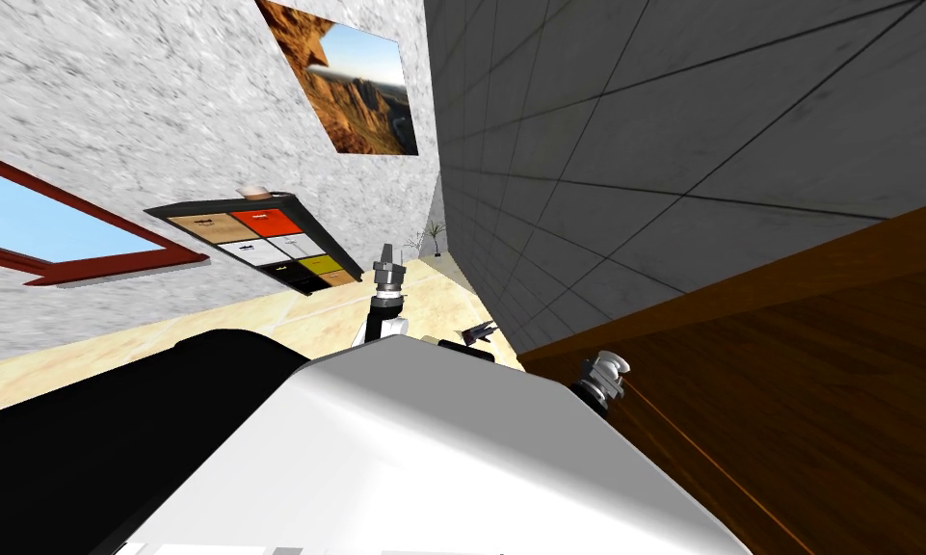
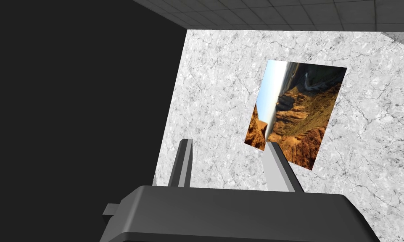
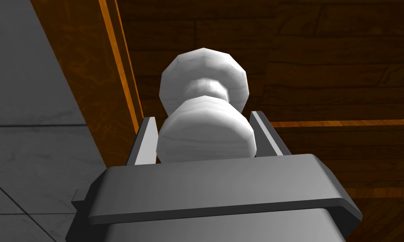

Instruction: Pull the door open

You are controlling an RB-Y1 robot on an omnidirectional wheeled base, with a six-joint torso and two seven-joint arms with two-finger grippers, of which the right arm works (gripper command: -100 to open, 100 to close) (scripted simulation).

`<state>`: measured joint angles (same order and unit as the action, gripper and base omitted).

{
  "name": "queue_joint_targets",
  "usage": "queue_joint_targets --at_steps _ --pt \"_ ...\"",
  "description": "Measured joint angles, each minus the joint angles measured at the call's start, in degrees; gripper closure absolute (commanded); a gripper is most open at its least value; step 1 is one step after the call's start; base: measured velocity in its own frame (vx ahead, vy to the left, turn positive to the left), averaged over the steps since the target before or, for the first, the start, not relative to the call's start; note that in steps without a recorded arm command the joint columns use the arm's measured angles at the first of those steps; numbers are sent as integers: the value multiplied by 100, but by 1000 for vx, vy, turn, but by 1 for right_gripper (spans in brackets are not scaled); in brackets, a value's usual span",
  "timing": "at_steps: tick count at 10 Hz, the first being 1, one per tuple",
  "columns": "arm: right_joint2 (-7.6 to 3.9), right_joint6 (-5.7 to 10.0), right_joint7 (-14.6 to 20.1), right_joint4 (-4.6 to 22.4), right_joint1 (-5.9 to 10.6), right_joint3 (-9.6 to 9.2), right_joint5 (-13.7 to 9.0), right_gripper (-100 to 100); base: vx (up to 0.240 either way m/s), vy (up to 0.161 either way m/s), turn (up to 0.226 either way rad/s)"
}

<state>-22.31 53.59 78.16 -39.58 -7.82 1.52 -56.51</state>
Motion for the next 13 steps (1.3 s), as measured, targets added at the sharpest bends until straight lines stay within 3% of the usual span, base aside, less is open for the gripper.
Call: queue_joint_targets --at_steps 3,6,8,13 --pt "-44 -28 54 -81 -56 -96 74 100 -179 127 12" --pt "-27 -24 174 32 17 -274 195 100 -133 33 28" --pt "-42 -96 137 -201 -102 -319 223 100 -166 -15 66" --pt "-112 -155 217 -396 -96 -520 362 100 -186 20 51"
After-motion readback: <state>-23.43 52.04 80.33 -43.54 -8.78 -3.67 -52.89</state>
